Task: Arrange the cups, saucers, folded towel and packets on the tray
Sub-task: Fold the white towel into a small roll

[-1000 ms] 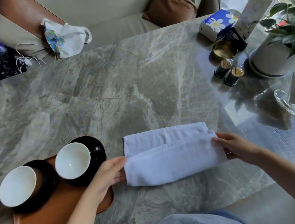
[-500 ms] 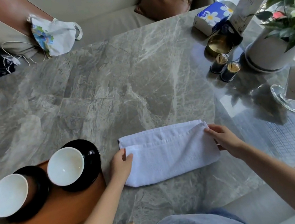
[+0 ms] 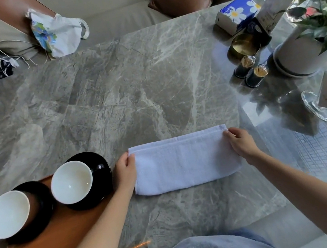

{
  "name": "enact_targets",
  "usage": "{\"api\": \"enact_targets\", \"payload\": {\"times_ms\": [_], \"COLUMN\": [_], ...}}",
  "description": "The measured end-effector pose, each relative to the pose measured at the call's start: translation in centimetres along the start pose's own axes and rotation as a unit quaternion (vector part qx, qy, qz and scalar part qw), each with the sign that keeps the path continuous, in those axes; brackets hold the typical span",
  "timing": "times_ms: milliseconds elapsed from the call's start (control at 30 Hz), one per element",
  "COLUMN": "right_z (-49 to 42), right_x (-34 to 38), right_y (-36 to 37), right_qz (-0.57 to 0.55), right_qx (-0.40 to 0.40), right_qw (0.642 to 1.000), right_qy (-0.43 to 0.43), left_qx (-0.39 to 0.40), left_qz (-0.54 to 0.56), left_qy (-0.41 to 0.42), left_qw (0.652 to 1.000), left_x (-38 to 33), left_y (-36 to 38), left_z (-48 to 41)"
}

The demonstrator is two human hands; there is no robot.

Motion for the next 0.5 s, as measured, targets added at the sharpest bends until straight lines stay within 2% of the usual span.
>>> {"api": "enact_targets", "payload": {"times_ms": [300, 500], "right_z": [-0.2, 1.0], "right_x": [0.3, 0.1], "right_y": [0.1, -0.6], "right_qz": [0.042, 0.044], "right_qx": [0.008, 0.082], "right_qw": [0.999, 0.996], "right_qy": [0.008, 0.015], "left_qx": [0.003, 0.110], "left_qz": [-0.006, -0.047], "left_qy": [-0.032, -0.076], "left_qw": [0.999, 0.990], "left_x": [0.7, 2.8], "left_y": [0.1, -0.1], "left_z": [0.0, 1.7]}}
Point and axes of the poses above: each hand's wrist, its own z-axis away from the middle knuckle, its own y-axis out of the palm, x = y × z, the point moved 5 cm from there along -z, towards the middle knuckle, and after that the axes turned 14 degrees about -y, right-handed, at the moved point
